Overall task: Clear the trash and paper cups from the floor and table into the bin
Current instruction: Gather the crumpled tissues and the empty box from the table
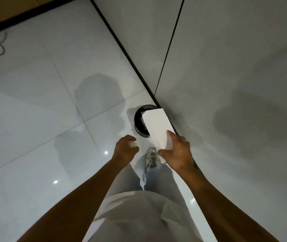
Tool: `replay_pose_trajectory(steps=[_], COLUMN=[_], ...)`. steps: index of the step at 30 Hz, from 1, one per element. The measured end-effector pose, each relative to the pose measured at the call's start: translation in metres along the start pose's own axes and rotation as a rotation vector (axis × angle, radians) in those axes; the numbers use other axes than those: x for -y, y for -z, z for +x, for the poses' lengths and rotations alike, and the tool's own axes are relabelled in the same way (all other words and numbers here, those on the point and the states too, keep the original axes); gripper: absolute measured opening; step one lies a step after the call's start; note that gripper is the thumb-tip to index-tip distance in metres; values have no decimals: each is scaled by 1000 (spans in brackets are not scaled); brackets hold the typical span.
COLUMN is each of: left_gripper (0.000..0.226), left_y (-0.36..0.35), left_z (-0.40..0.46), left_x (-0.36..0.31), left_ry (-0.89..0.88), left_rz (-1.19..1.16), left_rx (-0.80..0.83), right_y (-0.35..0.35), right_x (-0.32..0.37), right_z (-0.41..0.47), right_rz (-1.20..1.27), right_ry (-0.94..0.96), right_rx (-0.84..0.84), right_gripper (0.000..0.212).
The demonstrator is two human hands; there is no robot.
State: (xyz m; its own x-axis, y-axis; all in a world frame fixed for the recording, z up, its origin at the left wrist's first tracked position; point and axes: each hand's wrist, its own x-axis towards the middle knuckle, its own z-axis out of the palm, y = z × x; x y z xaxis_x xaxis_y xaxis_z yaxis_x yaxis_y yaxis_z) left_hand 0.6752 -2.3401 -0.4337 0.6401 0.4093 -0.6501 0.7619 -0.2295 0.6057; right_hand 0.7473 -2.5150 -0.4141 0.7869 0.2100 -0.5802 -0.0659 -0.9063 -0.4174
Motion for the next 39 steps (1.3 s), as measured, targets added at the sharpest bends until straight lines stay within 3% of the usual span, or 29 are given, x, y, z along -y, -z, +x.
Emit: replay_pose_trajectory(steps=[8,16,20,23,32,39], left_gripper=[32,41,54,56,31,30], left_y=[-53,-113,-131,-133,-108,-87], left_z=[123,237,276,287,281,303], left_x=[-11,10,18,34,106,147], left_ry=[95,121,122,146,261,238], left_rz=[19,-30,-69,-58,-57,-55], left_rx=[-2,-34,56,84,28,-43], right_y=[-12,-54,-72,-83,-149,-209], right_x=[-26,-73,-90,-96,-79,-70], right_z=[102,185,210,222,283,348], right_rz=[-35,46,57,14,-155,-348], right_ry=[68,7,-31,-47,-49,-95], right_rx=[0,-14,-7,28,227,233], right_gripper=[78,74,74,75,79,74])
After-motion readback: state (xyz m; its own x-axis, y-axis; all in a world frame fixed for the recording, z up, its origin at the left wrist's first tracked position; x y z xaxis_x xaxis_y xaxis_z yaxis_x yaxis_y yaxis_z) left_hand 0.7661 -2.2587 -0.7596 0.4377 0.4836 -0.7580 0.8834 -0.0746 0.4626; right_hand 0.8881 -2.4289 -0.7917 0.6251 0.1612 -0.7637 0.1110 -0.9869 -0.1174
